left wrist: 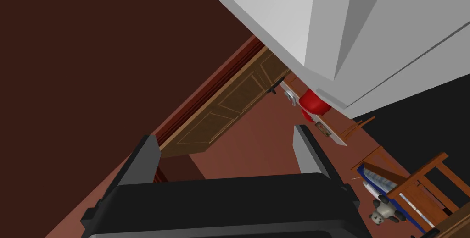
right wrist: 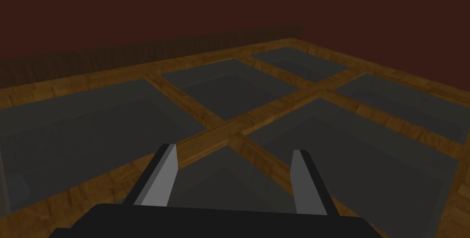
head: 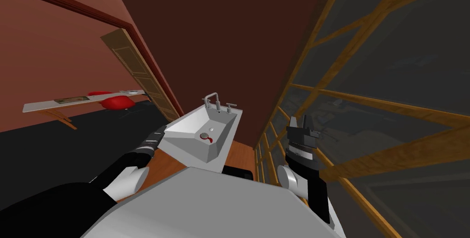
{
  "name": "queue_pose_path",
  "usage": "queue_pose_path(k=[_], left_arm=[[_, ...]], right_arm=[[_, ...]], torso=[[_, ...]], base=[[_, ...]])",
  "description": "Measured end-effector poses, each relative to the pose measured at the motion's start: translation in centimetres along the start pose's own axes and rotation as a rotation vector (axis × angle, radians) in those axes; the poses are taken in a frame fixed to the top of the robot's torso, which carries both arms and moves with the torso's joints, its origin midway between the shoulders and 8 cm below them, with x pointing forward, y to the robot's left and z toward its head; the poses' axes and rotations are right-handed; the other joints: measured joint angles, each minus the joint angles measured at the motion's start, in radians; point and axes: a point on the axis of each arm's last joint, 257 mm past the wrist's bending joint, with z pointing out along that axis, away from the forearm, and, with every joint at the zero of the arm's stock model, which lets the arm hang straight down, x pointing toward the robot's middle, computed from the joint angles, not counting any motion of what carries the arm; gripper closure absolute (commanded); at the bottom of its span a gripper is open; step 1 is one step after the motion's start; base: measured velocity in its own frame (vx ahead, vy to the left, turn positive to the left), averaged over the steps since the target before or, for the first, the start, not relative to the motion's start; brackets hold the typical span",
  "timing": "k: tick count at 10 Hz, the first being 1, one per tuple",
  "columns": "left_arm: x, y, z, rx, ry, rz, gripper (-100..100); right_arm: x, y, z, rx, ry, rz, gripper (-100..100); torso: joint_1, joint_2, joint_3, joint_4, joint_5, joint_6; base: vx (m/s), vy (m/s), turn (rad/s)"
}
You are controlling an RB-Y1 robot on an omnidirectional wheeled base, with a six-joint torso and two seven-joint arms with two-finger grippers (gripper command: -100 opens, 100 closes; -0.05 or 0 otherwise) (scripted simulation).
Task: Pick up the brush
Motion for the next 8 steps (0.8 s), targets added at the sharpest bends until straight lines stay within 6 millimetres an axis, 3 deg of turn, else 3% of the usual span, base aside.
queue_pose_path(k=[5,8], left_arm=[[-2.0,5.9,-0.8,-0.197,-0.012,0.09,-100],[-2.8,11.4,-1.5,-0.361,-0.001,0.15,-100]], right_arm=[[0.0,0.0,0.0,0.0,0.0,0.0,0],[0.1,-0.1,-0.1,0.003,0.001,0.003,0]], torso=[[-0.002,-0.002,-0.001,0.0,-0.001,0.0],[-0.011,-0.012,-0.007,-0.001,-0.001,0.0]], base=[[0.118,-0.091,-0.135],[0.169,-0.099,-0.152]])
